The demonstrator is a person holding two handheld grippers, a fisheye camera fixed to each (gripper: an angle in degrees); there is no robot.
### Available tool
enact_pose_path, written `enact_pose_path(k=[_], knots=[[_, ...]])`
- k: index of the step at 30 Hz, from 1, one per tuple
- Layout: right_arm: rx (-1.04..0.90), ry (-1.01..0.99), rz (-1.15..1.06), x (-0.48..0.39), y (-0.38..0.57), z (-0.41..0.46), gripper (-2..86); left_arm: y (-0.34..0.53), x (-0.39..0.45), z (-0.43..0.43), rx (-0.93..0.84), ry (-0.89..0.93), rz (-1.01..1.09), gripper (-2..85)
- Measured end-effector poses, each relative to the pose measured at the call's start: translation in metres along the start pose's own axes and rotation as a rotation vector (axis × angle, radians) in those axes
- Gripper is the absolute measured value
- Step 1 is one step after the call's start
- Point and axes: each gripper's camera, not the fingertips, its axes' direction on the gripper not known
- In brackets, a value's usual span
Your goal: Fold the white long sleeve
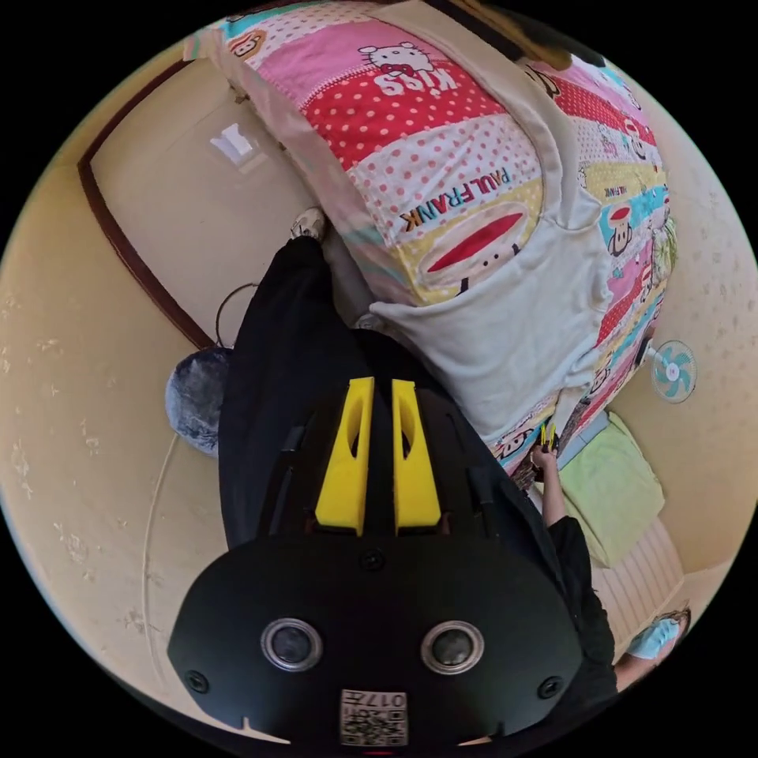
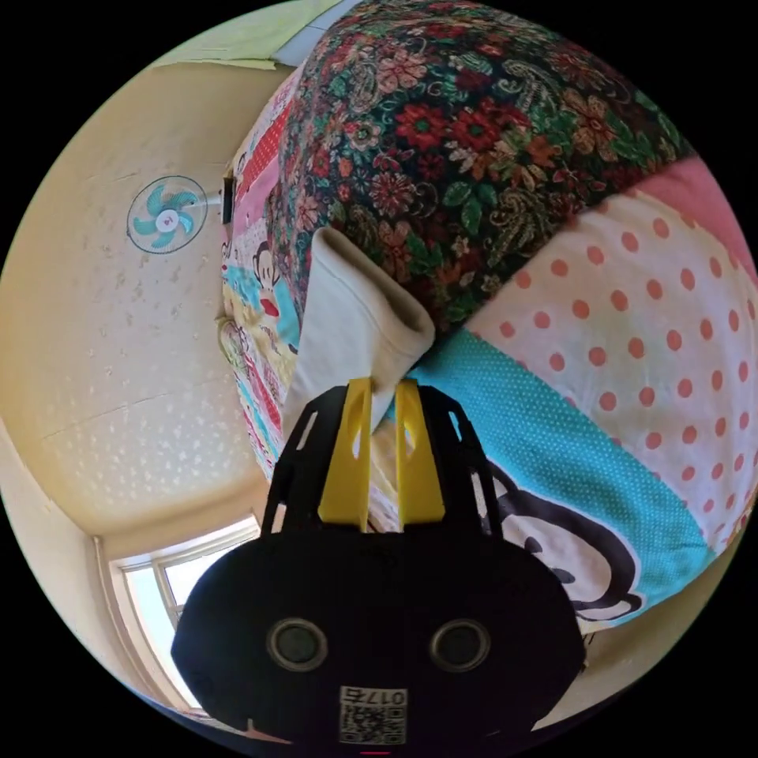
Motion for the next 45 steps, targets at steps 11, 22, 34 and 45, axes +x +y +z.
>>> enact_pose_path(k=[11,22,34,45], knots=[[0.107,-0.012,-0.305,-0.065,-0.012,-0.124,3.3,0.014,-0.051,-0.036,0.044,0.097,-0.096,5.2],[-0.097,-0.412,-0.786,-0.214,0.134,-0.009,3.4,-0.024,-0.054,-0.07,0.194,0.509,-0.031,6.3],[-0.753,-0.072,-0.922,-0.161,0.37,0.321,4.1,-0.12,-0.019,-0.13,0.151,0.615,0.077,8.3],[-1.045,0.227,-0.764,-0.074,0.429,0.408,9.6,-0.241,-0.022,-0.187,0.204,0.725,0.06,10.9]])
